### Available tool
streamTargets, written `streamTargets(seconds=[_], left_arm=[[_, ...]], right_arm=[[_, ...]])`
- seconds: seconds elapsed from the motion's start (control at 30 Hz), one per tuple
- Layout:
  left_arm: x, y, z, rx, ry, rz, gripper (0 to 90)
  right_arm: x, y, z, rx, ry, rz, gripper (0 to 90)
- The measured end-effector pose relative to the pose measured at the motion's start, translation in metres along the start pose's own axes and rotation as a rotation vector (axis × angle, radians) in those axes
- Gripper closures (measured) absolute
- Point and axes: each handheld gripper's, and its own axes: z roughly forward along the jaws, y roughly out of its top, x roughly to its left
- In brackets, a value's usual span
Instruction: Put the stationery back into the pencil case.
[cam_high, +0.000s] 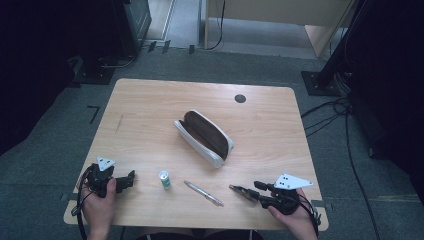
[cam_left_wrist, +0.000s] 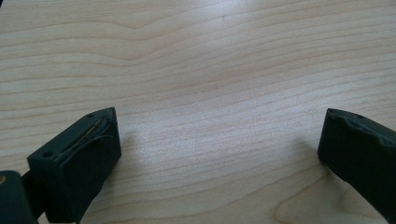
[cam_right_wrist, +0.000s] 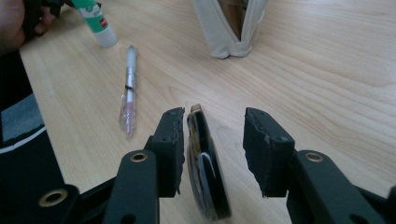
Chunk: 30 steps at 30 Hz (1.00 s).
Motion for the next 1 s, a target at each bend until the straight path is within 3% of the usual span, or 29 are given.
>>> streamTargets(seconds=[0.23,0.47,0.7,1.0], left_arm=[[0.000,0.000,0.000,0.000,0.000,-0.001,0.0],[0.000,0.000,0.000,0.000,-0.001,0.000,0.0],[0.000,0.000,0.000,0.000,-0.002,0.001,0.0],[0.000,0.000,0.000,-0.001,-0.004,0.003,0.0]], right_arm=[[0.000,-0.008,-0.002,0.018,0.030,-0.037,65.9],[-0.001,-0.014,0.004,0.066,-0.003,-0.054,72.9],[0.003,-0.012,0.005,0.064,-0.030,-0.078,74.4],[0.010,0.002,0.000,0.010,-0.068,-0.037,74.4]])
